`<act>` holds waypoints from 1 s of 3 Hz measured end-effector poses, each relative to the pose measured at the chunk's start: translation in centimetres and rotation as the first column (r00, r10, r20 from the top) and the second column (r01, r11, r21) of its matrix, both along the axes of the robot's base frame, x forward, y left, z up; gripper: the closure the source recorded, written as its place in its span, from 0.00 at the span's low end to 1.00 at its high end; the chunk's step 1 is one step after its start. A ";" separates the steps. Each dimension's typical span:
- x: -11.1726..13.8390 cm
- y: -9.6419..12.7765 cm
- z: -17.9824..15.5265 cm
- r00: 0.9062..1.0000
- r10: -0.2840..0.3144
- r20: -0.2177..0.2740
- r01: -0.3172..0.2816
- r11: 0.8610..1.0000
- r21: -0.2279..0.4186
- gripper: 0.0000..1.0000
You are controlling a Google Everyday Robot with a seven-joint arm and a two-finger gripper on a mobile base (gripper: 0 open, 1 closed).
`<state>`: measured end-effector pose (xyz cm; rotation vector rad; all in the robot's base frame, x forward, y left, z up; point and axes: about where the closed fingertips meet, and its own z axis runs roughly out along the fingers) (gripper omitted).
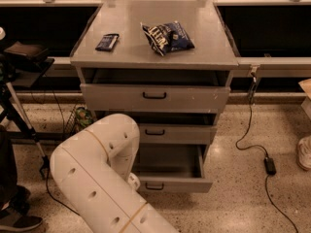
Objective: Close bottom drawer
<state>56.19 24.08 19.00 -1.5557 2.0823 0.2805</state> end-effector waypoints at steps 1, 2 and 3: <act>1.7 -0.3 -0.9 1.000 0.007 0.006 -0.007 1.000 -0.023 1.00; 3.9 -1.2 -2.2 1.000 -0.015 -0.005 0.015 0.998 -0.059 1.00; 4.8 -1.6 -2.7 0.999 -0.030 -0.011 0.029 0.996 -0.079 0.82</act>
Offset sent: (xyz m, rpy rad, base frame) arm 0.0721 -0.0231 -0.0399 -0.1157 0.0269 -0.0463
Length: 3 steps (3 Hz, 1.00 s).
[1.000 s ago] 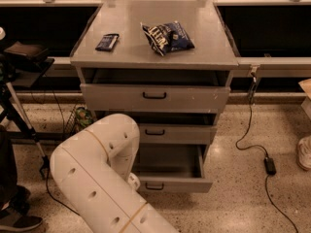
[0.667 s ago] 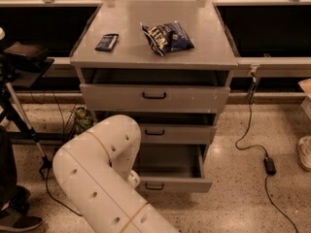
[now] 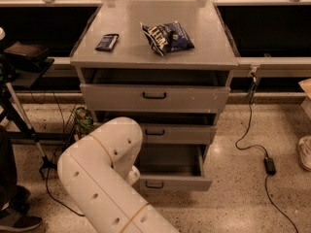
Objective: Close bottom drawer
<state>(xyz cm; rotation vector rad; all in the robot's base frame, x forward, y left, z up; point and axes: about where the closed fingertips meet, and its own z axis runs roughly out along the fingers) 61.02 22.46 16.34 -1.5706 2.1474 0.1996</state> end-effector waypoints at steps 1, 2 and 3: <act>1.2 -0.1 0.0 1.000 -0.018 0.002 0.018 1.000 -0.019 0.58; 3.7 0.7 0.7 0.999 -0.037 0.029 0.038 0.999 -0.029 0.35; 3.6 0.7 0.7 0.999 -0.037 0.029 0.038 0.999 -0.029 0.11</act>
Offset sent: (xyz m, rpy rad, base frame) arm 0.1000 0.0289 0.0276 -0.0555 -0.0929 -0.0821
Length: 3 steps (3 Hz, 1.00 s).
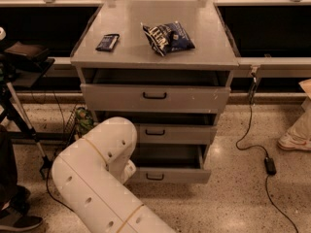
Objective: Close bottom drawer
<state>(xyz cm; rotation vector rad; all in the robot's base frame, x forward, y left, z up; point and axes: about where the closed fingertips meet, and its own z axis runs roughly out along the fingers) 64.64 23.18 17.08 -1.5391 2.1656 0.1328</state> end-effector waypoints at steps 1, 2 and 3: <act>0.8 0.7 0.1 1.000 0.002 0.007 -0.002 1.000 0.004 0.00; 2.9 2.6 0.2 1.000 0.011 0.028 -0.011 1.000 0.016 0.00; 5.8 5.1 0.2 0.998 0.018 0.055 -0.020 0.999 0.041 0.01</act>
Offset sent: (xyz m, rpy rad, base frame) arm 0.0963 0.0882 0.0084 0.0564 -0.0955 0.0417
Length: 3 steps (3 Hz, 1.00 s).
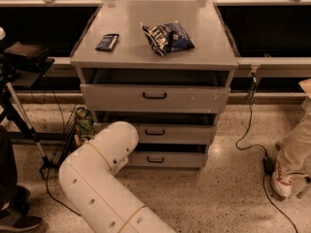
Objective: Close bottom drawer
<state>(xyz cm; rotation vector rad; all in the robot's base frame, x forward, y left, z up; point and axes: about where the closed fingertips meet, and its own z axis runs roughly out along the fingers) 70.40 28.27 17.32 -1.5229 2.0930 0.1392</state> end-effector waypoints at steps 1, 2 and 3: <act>1.5 0.9 0.2 1.000 0.002 0.024 -0.002 1.000 0.015 0.20; 2.3 1.0 0.6 0.999 -0.011 0.041 0.011 1.000 0.015 0.43; 2.5 -0.1 1.3 0.998 -0.044 0.046 0.044 0.999 0.010 0.66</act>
Offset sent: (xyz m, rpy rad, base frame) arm 0.0329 0.0114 0.0122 0.0142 -0.0630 -0.0249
